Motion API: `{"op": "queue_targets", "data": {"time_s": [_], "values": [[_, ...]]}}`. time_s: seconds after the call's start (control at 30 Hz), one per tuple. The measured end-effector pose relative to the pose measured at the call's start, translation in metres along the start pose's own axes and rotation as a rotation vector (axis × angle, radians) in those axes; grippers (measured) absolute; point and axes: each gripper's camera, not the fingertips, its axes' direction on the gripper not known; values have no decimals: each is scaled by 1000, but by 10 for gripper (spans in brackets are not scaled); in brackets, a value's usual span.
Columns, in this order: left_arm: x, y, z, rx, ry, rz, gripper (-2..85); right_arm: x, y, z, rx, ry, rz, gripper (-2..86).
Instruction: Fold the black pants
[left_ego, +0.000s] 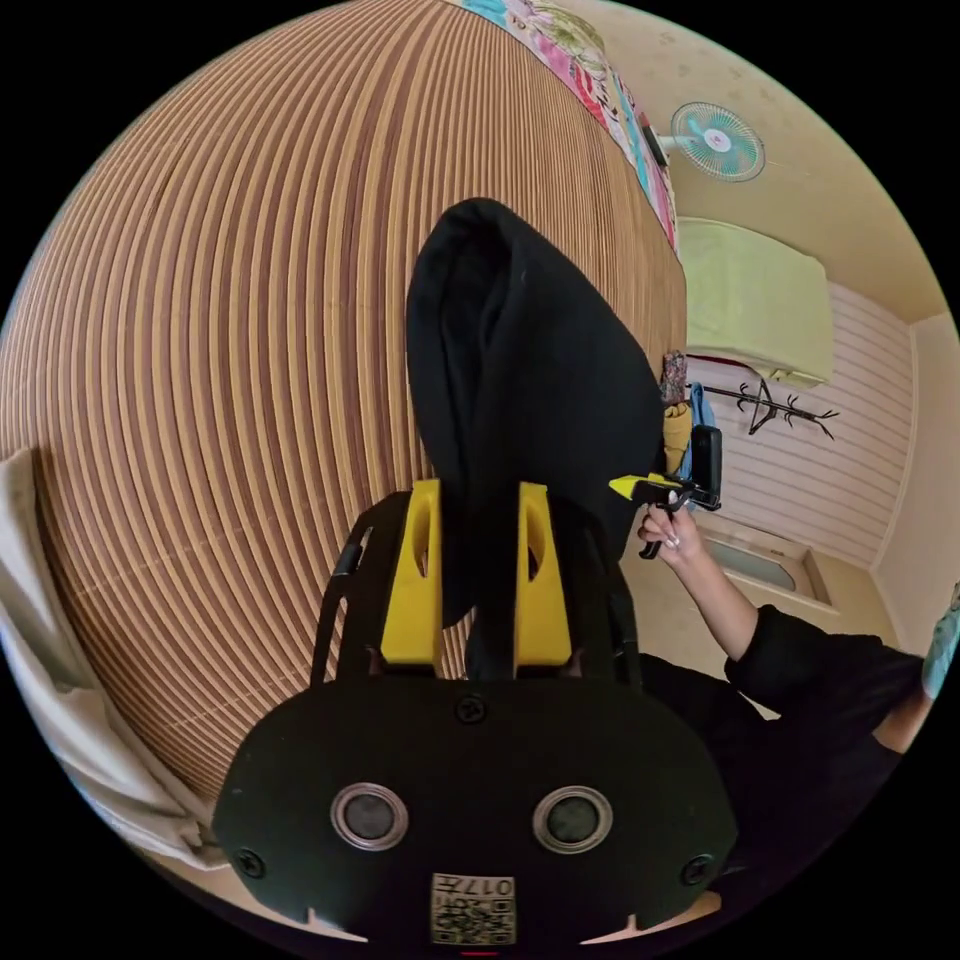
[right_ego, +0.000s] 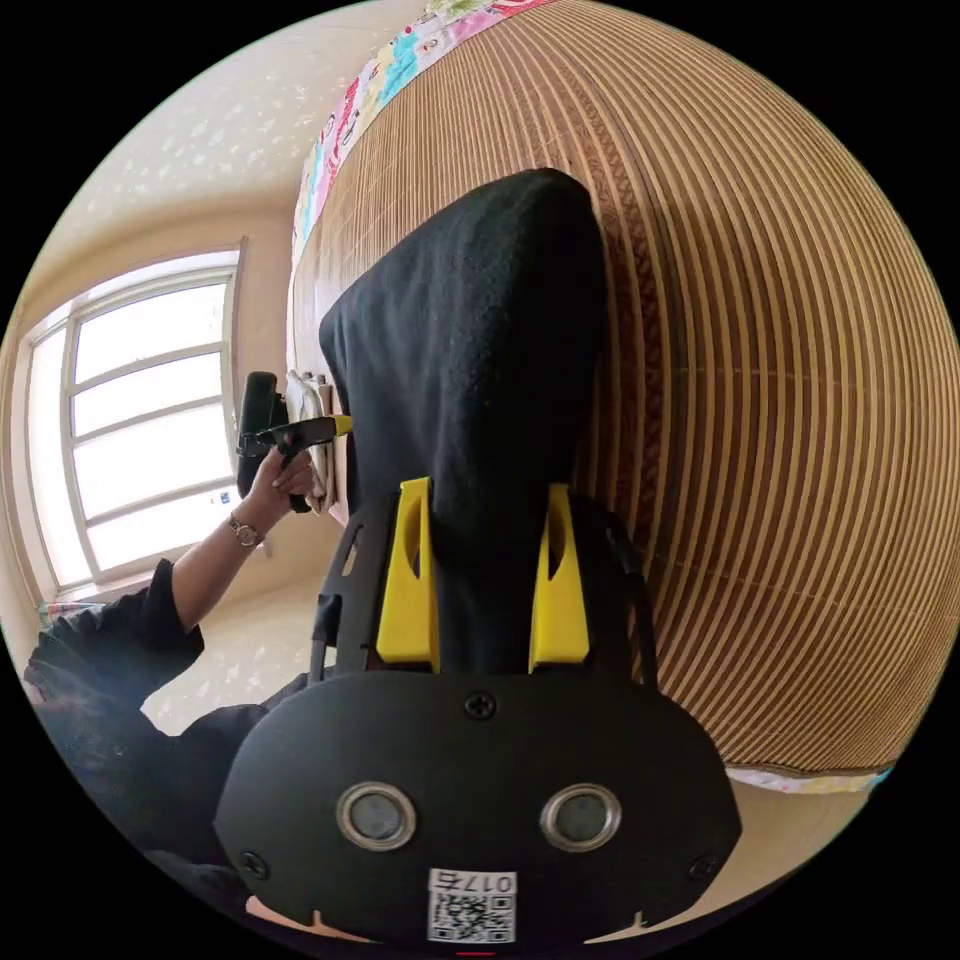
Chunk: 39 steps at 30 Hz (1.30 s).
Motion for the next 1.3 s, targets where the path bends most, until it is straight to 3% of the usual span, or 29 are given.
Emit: {"op": "queue_targets", "data": {"time_s": [0.13, 0.3, 0.4, 0.53, 0.63, 0.73, 0.93, 1.07, 1.23, 1.3], "values": [[21, -7, 16, 28, -3, -101, 68, -4, 6, 16, -31, -99, 6, 73], [83, -21, 83, -49, -38, -89, 65, 39, 40, -18, 5, -16, 83, 63], [135, -48, 147, -85, 38, -58, 66, 81, 61, -69, 53, 119, 148, 59], [226, -102, 247, -140, 203, 20, 78, 120, 77, -149, 128, 504, 309, 54], [295, -132, 309, -250, 170, 110, 123, 111, 82, -182, 178, 749, 388, 42], [333, -132, 327, -298, 76, 171, 129, 77, 85, -179, 311, 751, 331, 30], [276, -69, 252, -213, -40, 130, 97, 11, 80, -81, 459, 430, 209, 14], [188, 8, 135, 28, -269, -50, 102, -37, 44, 20, 302, 229, 144, 7], [103, 87, 1, 329, -503, -276, 118, -113, 8, 104, 195, 224, -5, 8], [77, 98, -33, 392, -501, -331, 128, -133, -1, 131, 170, 210, -28, 8]]}}
